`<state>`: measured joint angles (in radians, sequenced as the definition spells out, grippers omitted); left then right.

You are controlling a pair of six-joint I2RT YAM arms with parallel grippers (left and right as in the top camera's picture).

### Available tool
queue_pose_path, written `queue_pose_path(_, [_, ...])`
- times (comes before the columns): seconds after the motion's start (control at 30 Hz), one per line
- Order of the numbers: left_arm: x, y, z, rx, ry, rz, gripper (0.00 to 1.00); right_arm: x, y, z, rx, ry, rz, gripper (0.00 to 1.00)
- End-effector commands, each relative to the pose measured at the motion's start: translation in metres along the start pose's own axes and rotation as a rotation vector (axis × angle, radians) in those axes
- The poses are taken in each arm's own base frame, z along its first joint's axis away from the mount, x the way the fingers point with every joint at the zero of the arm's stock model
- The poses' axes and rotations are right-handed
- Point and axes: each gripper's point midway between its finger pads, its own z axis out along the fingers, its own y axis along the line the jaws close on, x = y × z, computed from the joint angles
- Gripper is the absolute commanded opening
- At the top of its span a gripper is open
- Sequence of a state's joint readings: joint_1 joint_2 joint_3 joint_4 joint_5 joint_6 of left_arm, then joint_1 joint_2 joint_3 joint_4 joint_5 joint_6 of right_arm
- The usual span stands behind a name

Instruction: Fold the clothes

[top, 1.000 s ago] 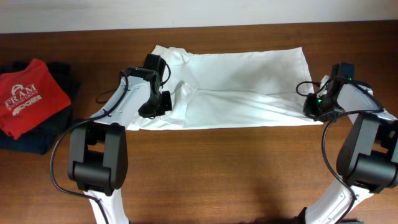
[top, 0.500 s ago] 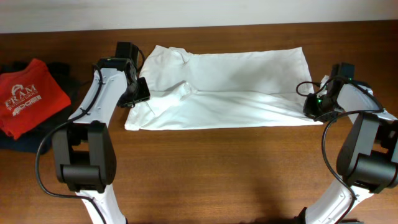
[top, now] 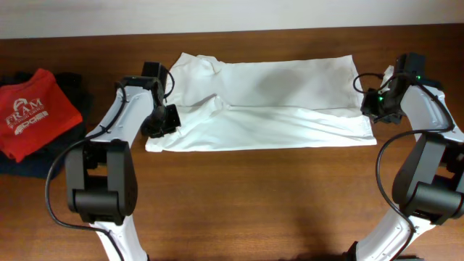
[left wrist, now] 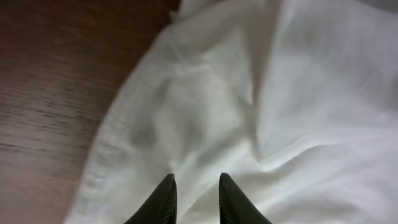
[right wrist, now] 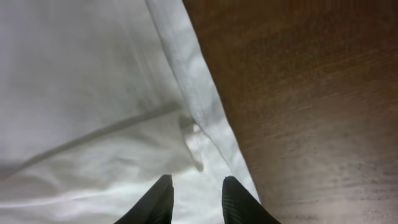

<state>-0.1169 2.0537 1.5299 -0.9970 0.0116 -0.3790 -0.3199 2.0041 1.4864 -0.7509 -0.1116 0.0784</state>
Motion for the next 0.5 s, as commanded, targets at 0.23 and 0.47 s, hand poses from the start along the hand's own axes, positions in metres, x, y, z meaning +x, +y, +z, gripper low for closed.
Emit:
queue_pose_path(0.23, [0.002,-0.007,0.008,0.008,0.003,0.015,0.23,0.015,0.018,0.037,-0.116,0.077,0.013,0.29])
queue_pose_path(0.47, [0.002,-0.007,0.008,0.008,0.004,0.015,0.23,0.016,0.018,0.037,-0.112,0.081,0.015,0.04])
